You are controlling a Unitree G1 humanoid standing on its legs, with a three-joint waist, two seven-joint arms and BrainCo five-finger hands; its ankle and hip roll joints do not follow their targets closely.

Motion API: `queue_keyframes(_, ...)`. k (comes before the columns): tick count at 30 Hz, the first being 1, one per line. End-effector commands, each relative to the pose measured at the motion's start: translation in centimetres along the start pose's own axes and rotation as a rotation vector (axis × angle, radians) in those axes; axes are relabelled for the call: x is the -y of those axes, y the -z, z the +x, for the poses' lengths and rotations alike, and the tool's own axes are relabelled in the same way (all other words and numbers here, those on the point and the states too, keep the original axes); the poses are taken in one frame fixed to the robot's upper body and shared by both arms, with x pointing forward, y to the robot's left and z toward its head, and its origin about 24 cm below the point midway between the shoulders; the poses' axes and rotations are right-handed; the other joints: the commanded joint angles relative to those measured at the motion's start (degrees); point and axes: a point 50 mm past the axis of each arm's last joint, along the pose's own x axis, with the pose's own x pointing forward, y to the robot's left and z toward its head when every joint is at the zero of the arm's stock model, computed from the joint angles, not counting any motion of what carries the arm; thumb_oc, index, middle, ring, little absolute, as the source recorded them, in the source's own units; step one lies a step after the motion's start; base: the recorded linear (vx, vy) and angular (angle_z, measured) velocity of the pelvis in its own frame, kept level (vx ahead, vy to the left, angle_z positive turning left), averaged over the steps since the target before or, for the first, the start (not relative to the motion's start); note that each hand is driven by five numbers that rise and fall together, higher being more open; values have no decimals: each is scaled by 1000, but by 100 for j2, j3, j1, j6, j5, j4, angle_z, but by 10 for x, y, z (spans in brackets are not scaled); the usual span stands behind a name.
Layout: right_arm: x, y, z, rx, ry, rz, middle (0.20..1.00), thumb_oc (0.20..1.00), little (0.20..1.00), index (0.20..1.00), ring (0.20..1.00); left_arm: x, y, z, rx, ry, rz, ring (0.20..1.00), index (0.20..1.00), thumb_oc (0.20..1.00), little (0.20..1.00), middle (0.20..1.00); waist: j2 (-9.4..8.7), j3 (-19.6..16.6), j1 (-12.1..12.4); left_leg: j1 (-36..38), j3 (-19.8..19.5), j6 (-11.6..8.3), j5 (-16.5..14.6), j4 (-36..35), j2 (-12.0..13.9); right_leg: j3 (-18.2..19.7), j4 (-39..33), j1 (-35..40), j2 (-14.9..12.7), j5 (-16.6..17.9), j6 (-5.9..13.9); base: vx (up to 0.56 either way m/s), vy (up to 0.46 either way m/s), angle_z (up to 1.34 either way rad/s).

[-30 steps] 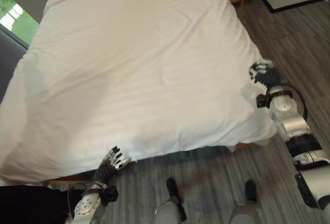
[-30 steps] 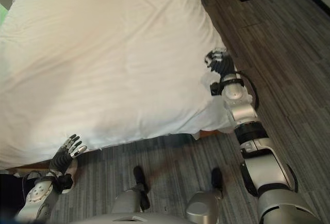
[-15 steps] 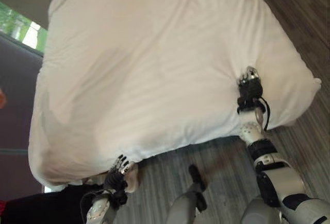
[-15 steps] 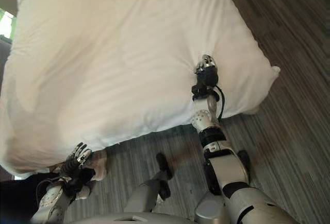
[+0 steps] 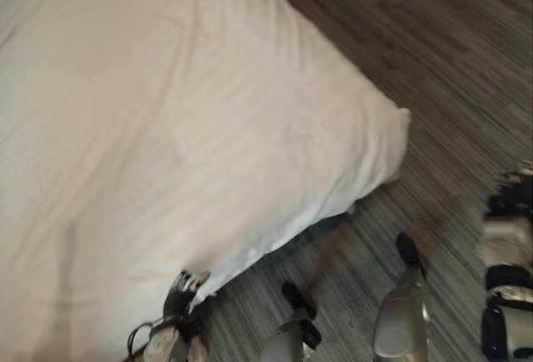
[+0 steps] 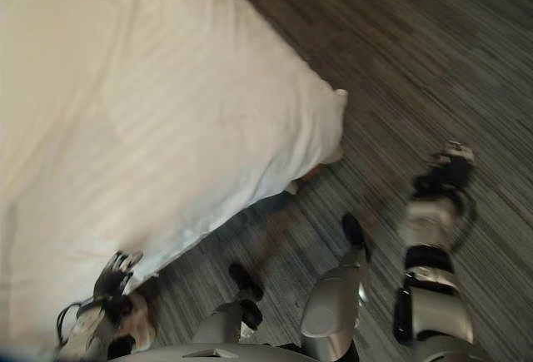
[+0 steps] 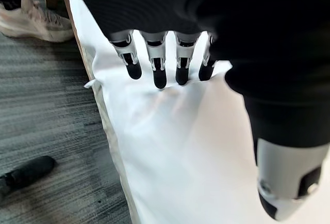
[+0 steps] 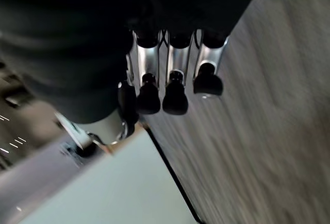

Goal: Making the bed.

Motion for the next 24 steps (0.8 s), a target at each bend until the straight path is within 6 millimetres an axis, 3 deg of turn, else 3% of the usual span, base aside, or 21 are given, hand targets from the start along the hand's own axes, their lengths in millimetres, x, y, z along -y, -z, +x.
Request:
queue_keyframes(1,-34,16,-23,-11,-240,-269,1000,1000,1000,1000,1000,70,-86,26,315,190,-33,1000,1000,1000,1000,1000,-518,-275,111,326,-1240,-247,-1138,1421,-107,102,418,-378,568,-93,-242,26,-72,-81)
queue_keyframes(2,-38,19,-28,-24,-297,-348,1000,1000,1000,1000,1000,74,-87,26,314,190,-36,1000,1000,1000,1000,1000,-651,-328,146,469,-1479,-203,-1390,1582,-213,162,390,-321,636,-80,-247,30,-72,-122)
queue_keyframes(3,-38,20,-29,-25,-297,-349,1000,1000,1000,1000,1000,73,-87,26,315,189,-35,1000,1000,1000,1000,1000,-675,-326,141,460,-1479,-203,-1357,1579,-226,172,387,-331,627,-50,-255,31,-12,-92)
queue_keyframes(4,-44,36,-43,-77,-424,-549,1000,1000,1000,1000,1000,84,-88,26,316,208,-24,1000,1000,1000,1000,1000,-929,-509,101,1118,-1714,-150,-1807,1318,-346,251,343,-191,762,38,-199,-8,-19,-100)
queue_keyframes(5,-44,37,-44,-78,-424,-549,1000,1000,1000,1000,1000,83,-88,26,316,207,-23,1000,1000,1000,1000,1000,-957,-508,96,1130,-1711,-155,-1756,1280,-366,262,341,-196,750,63,-208,-18,68,-45)
queue_keyframes(6,-34,45,-59,-120,-508,-716,1000,1000,1000,1000,1000,94,-87,24,313,242,4,1000,1000,1000,1000,1000,-1154,-685,-58,1598,-1675,-62,-1965,839,-443,307,334,-145,739,160,-135,-74,125,-11)
queue_keyframes(10,-11,71,-95,-244,-628,-944,1000,1000,1000,1000,1000,94,-89,24,325,234,126,1000,1000,1000,1000,1000,-1589,-825,-253,2111,-1263,-50,-1726,141,-537,-4,474,-171,655,596,66,-141,94,18)
queue_keyframes(12,-7,75,-105,-271,-639,-936,1000,1000,1000,1000,1000,99,-93,25,341,253,182,1000,1000,1000,1000,1000,-1700,-863,-312,2146,-1181,-94,-1648,50,-504,-102,468,-164,640,672,66,-236,-36,-37)
queue_keyframes(13,8,82,-121,-335,-625,-913,1000,1000,1000,1000,1000,123,-108,20,405,355,249,1000,1000,1000,1000,1000,-1836,-901,-400,2130,-1113,-111,-1533,34,-397,-366,643,-186,594,661,66,-296,-25,-65)
queue_keyframes(16,8,97,-141,-411,-689,-879,1000,1000,1000,1000,1000,159,-119,4,477,536,308,1000,1000,1000,1000,1000,-1914,-901,-312,2025,-794,111,-1438,192,-410,-1076,1305,138,277,131,-20,-392,22,8)
queue_keyframes(19,0,102,-153,-453,-757,-815,1000,1000,1000,1000,1000,175,-126,-14,520,681,284,1000,1000,1000,1000,1000,-1923,-1002,-34,1837,-351,243,-1289,421,-266,-1516,1877,539,-173,-64,-234,-380,-115,-82)
queue_keyframes(20,-9,100,-157,-436,-825,-814,1000,1000,1000,1000,1000,184,-131,-21,540,749,270,1000,1000,1000,1000,1000,-1893,-1106,65,1835,-21,245,-1230,520,-180,-1803,1949,785,-512,-15,-223,-254,-156,-123)
queue_keyframes(22,-15,97,-156,-410,-854,-823,1000,1000,1000,1000,1000,188,-132,-25,543,787,252,1000,1000,1000,1000,1000,-1875,-1174,127,1859,173,222,-1204,564,-139,-1973,1829,923,-668,18,-204,-134,-185,-92)
queue_keyframes(23,-19,89,-151,-369,-856,-823,1000,1000,1000,1000,1000,194,-149,-52,639,898,208,1000,1000,1000,1000,1000,-1830,-1197,253,1862,253,221,-1189,599,-124,-2122,1706,1031,-753,66,-194,-138,-264,-86)
queue_keyframes(24,-24,85,-145,-333,-856,-830,1000,1000,1000,1000,1000,175,-143,-62,638,924,217,1000,1000,1000,1000,1000,-1783,-1178,469,1852,356,177,-1121,630,-71,-2459,1591,1104,-874,143,-168,-124,-247,-93)
